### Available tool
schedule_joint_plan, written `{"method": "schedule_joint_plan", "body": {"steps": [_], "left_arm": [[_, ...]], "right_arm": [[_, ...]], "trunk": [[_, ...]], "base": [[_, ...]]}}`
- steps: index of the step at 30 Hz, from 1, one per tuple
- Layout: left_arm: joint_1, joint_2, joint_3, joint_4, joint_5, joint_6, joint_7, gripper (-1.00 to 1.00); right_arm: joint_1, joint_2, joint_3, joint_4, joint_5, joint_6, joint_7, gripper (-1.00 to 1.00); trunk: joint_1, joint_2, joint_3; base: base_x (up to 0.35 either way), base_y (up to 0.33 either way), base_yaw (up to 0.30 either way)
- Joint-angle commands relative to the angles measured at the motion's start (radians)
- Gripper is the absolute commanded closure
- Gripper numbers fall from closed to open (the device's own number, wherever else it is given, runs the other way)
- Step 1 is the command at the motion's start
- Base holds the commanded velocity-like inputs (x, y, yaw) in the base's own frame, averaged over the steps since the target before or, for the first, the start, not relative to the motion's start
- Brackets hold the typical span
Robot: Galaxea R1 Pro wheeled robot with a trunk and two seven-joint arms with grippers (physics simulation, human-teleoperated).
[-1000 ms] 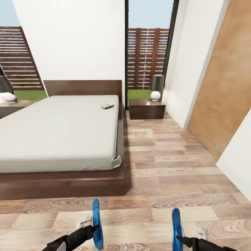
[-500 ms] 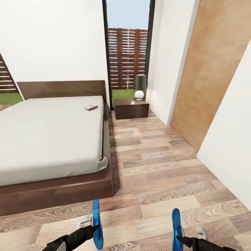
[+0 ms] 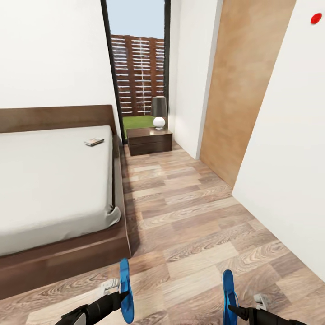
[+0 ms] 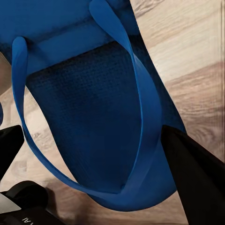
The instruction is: In the bedroom, move the book from the bed onto either nightstand, and place the two sandals side by side next to the bed.
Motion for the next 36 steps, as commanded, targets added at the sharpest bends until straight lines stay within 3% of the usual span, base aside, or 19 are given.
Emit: {"method": "schedule_joint_plan", "body": {"steps": [1,4,7,10,25,36], "left_arm": [[0.0,0.0,-0.005,0.003,0.011,0.005,0.001,1.0],[0.0,-0.007,-0.008,0.036,0.01,-0.038,0.031,1.0],[0.0,-0.038,-0.032,0.084,0.01,-0.159,0.125,1.0],[0.0,-0.07,-0.071,0.109,0.01,-0.212,0.188,1.0],[0.0,-0.08,-0.09,0.118,0.013,-0.226,0.206,1.0],[0.0,-0.08,-0.091,0.118,0.013,-0.227,0.207,1.0]], "right_arm": [[-0.001,0.0,-0.011,0.0,0.008,0.003,0.003,1.0],[-0.001,0.0,-0.014,-0.001,0.008,0.003,0.001,1.0],[-0.001,0.0,-0.016,-0.003,0.007,0.003,-0.014,1.0],[-0.001,-0.002,-0.017,-0.003,0.007,0.003,-0.02,1.0],[-0.001,-0.003,-0.015,-0.004,0.007,0.003,-0.021,1.0],[-0.001,-0.002,-0.013,-0.003,0.007,0.003,-0.021,1.0]], "trunk": [[0.0,0.0,-0.001],[0.0,0.0,-0.001],[0.0,0.0,-0.001],[0.0,0.0,-0.001],[0.0,0.0,-0.001],[0.0,0.0,-0.001]], "base": [[0.0,0.0,-0.3],[0.0,0.0,-0.3],[0.0,0.0,-0.298],[0.0,0.0,-0.292],[0.0,0.0,-0.277],[0.0,0.0,-0.041]]}}
